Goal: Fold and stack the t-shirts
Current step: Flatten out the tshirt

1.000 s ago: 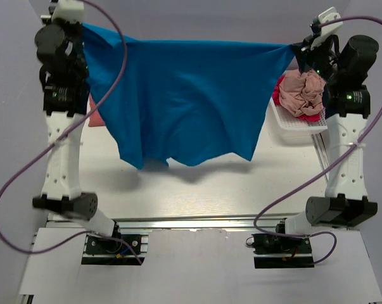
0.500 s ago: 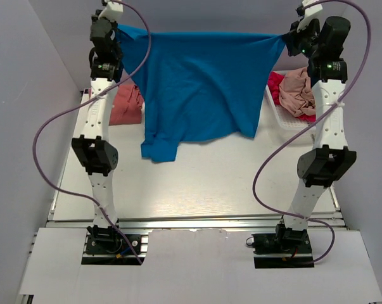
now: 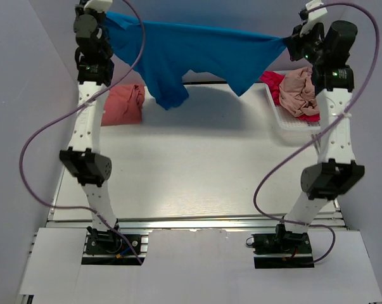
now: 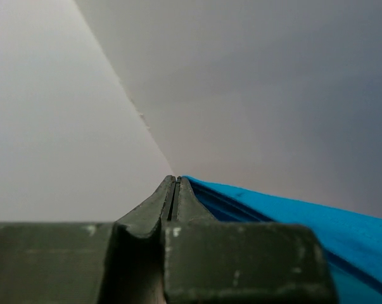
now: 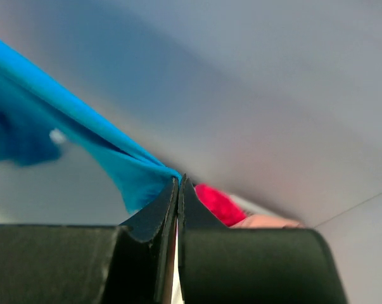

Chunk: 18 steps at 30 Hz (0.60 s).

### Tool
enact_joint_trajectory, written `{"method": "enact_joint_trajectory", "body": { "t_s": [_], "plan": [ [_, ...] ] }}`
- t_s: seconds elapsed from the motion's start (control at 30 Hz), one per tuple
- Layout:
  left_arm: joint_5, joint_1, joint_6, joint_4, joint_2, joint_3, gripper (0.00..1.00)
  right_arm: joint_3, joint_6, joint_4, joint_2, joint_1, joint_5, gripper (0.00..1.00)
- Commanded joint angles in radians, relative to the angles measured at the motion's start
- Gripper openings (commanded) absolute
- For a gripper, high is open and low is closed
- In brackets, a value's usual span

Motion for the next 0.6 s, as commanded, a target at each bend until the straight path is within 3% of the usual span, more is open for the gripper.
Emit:
{"method": "enact_joint_trajectory", "body": {
  "t_s": [0.0, 0.03, 0.07, 0.13, 0.17, 0.33, 0.4, 0.43, 0.47, 0.5, 0.57],
  "plan": [
    [-0.055, 0.027, -0.029, -0.072, -0.323, -0.156, 0.09, -0.138, -0.003, 0.037, -0.205, -0.021, -0.009, 0.00],
    [-0.044, 0.025, -0.041, -0.072, -0.392, -0.257, 0.09, -0.189, -0.007, 0.028, -0.242, -0.023, -0.026, 0.00],
    [-0.028, 0.025, -0.055, -0.072, -0.526, -0.472, 0.10, -0.293, -0.015, 0.014, -0.309, -0.023, -0.044, 0.00],
    [0.055, 0.025, -0.078, -0.113, -0.634, -0.662, 0.11, -0.391, -0.033, -0.005, -0.383, -0.021, -0.098, 0.00],
    [0.068, 0.027, -0.095, -0.119, -0.725, -0.853, 0.11, -0.485, -0.046, -0.027, -0.400, -0.023, -0.112, 0.00],
    [0.151, 0.030, -0.222, -0.095, -0.920, -1.347, 0.10, -0.789, -0.206, -0.081, -0.515, -0.023, -0.176, 0.00],
    [0.233, 0.030, -0.247, -0.142, -1.010, -1.498, 0.12, -0.867, -0.335, -0.224, -0.533, -0.023, -0.215, 0.00],
    [0.315, 0.030, -0.270, -0.223, -1.038, -1.526, 0.20, -0.880, -0.390, -0.298, -0.544, -0.021, -0.235, 0.00],
    [0.342, 0.030, -0.270, -0.256, -1.066, -1.545, 0.31, -0.890, -0.437, -0.364, -0.553, -0.023, -0.235, 0.08],
    [0.367, 0.030, -0.282, -0.289, -1.122, -1.557, 0.48, -0.925, -0.473, -0.420, -0.566, -0.023, -0.235, 0.32],
    [0.413, 0.030, -0.282, -0.384, -1.173, -1.551, 0.97, -0.978, -0.553, -0.492, -0.636, -0.023, -0.223, 0.55]
  ]
}}
